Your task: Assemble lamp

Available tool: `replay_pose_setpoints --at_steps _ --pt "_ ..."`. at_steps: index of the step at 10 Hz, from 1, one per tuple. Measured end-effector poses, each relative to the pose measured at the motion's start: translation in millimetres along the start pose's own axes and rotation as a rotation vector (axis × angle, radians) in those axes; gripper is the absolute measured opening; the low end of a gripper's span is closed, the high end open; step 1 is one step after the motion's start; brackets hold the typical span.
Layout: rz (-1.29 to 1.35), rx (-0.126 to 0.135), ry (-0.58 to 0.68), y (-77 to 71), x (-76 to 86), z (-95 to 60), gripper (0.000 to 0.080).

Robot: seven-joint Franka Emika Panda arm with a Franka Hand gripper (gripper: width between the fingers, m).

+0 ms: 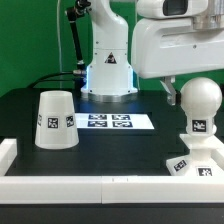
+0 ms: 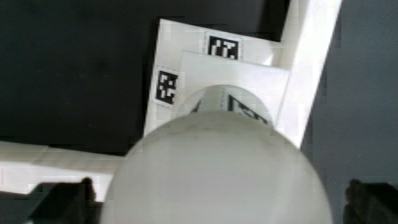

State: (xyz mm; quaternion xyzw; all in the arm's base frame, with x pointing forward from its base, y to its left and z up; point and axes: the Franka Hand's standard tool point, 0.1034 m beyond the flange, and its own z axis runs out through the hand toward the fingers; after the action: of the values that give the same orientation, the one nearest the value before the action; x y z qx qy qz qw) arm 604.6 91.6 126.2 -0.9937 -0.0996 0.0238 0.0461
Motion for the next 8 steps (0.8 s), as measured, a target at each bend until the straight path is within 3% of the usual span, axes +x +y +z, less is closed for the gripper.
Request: replay_pose_setpoints --at_steps 1,6,8 --pt "-0.001 -0.001 0.004 -0.5 0.6 0.3 0.0577" --pt "0.016 -0.001 0.005 -0.2 0.6 0.3 0.0577" --pt "0.211 -0.003 0.011 -3.3 -2.1 -1.4 0.0577"
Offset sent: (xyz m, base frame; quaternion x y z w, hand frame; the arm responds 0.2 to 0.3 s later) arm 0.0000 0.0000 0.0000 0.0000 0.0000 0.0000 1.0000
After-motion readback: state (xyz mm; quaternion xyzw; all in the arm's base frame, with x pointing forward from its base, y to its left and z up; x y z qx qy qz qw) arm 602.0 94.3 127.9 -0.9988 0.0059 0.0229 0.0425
